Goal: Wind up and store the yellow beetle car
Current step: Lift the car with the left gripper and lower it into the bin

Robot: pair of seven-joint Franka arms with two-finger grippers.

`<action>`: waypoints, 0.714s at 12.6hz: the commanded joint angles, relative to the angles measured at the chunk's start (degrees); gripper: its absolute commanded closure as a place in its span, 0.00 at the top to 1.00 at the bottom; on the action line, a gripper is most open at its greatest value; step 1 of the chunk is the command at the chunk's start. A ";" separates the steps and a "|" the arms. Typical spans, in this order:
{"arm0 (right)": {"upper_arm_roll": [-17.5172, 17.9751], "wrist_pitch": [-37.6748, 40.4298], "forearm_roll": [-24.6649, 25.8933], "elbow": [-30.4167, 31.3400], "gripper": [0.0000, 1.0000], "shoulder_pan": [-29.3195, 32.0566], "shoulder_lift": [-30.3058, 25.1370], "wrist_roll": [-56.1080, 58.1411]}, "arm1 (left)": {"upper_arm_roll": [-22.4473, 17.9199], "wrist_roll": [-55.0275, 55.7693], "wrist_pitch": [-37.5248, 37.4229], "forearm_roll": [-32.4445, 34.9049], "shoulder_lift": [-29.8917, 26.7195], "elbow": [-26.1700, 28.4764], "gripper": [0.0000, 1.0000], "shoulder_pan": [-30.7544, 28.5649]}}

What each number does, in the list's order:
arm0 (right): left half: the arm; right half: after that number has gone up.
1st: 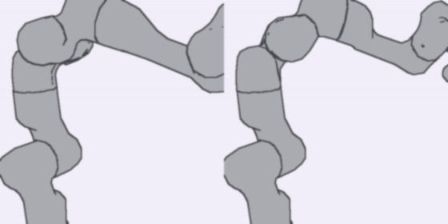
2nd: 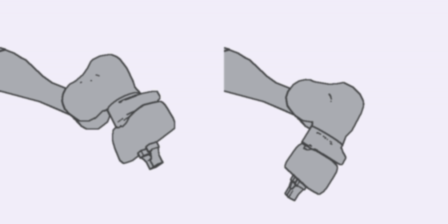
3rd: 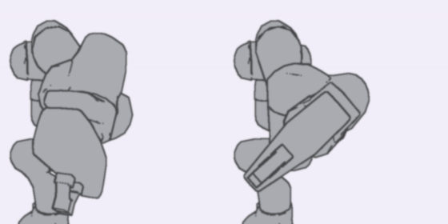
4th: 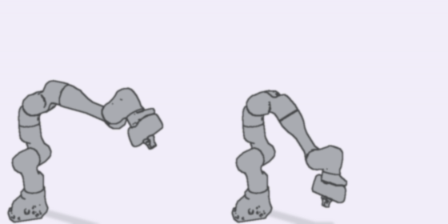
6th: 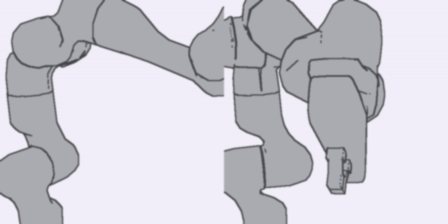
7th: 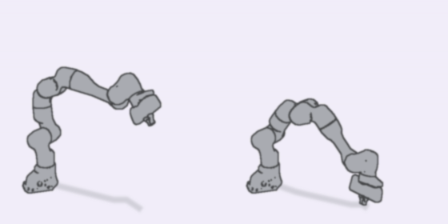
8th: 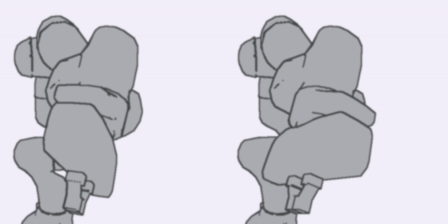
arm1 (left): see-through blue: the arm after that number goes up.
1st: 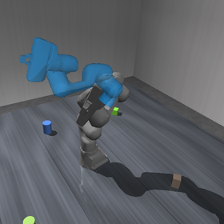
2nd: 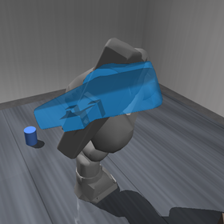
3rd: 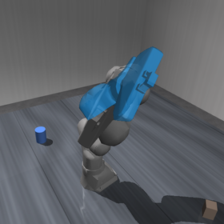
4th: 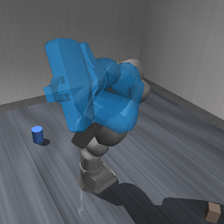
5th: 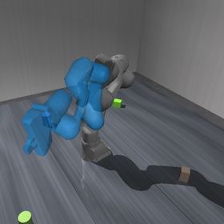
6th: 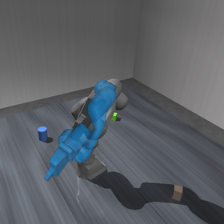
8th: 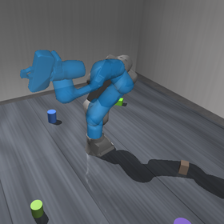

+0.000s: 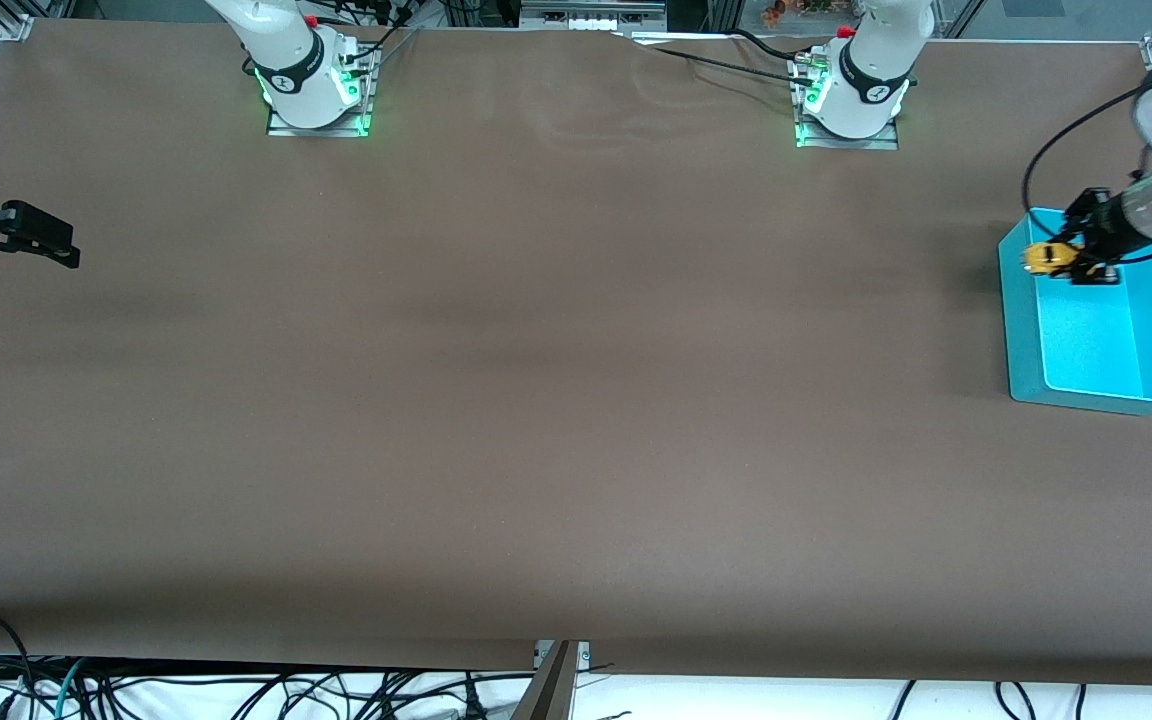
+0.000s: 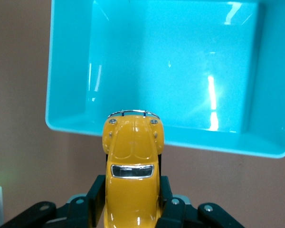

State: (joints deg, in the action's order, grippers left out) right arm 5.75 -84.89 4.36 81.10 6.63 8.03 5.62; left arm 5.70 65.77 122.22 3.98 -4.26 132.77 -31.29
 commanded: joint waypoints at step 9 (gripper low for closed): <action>0.22 0.17 0.22 -0.16 1.00 0.22 -0.12 -0.69 | 0.46 -15.67 18.20 1.83 14.02 0.98 0.00 -14.23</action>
State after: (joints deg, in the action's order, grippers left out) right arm 5.76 -84.90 4.36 81.10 6.63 8.04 5.61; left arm 5.34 50.28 136.41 4.63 10.10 130.73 -44.75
